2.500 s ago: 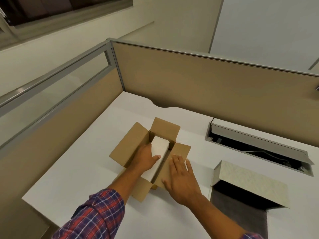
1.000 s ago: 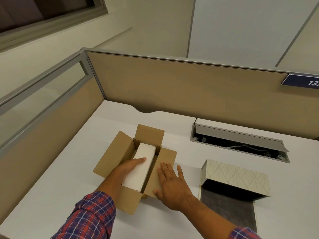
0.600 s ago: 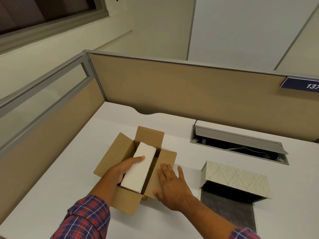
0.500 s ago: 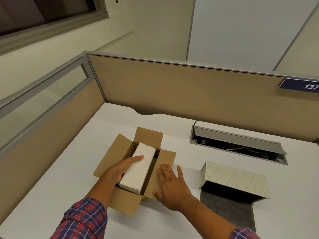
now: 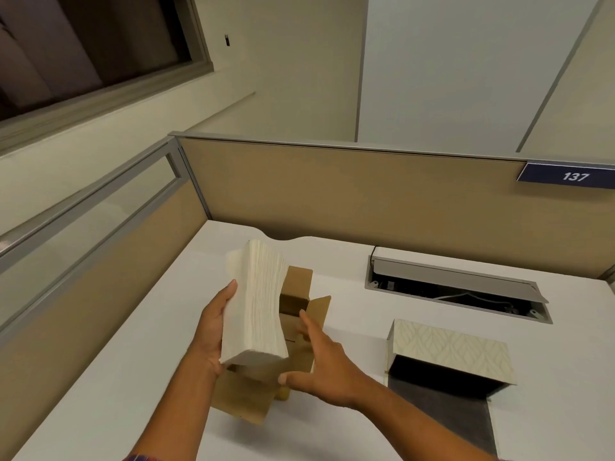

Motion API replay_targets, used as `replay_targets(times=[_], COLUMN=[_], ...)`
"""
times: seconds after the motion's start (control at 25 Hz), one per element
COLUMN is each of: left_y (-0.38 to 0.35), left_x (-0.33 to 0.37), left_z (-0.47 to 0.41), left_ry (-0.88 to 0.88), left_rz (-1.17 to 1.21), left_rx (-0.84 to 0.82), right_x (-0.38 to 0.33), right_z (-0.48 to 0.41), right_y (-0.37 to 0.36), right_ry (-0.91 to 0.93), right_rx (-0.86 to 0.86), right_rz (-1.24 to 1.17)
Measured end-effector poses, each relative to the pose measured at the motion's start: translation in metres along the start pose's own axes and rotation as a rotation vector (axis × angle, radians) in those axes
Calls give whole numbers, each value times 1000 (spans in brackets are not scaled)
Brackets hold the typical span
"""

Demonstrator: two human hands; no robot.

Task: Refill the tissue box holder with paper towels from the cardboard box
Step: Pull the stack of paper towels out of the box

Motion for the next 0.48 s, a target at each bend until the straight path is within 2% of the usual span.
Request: replay_targets(times=[0.08,0.16,0.28,0.48], left_y=[-23,-49,-94,-148], left_x=[1,-2,-12,-34], left_z=[12,21,33,43], left_ry=[-51,-104,-120,-164], left_rz=[132,220,286,345], left_rx=[-21,-8,-8,2], right_x=[-9,-15,-15,22], right_z=[14,28,48,81], right_y=[-2,4,22,63], right_ry=[20,48,83,-4], right_rx=[-16,38,224,537], right_rz=[-254,-444,-651,-950])
Point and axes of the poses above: each hand's wrist, its own z-axis away from the middle knuckle, its own y-axis out of the back of the hand, x = y × z, the point moved 9 cm from there along -z, towards the middle knuckle, and after that the axes turned 11 degrees about -z, right-handed, at the moved point
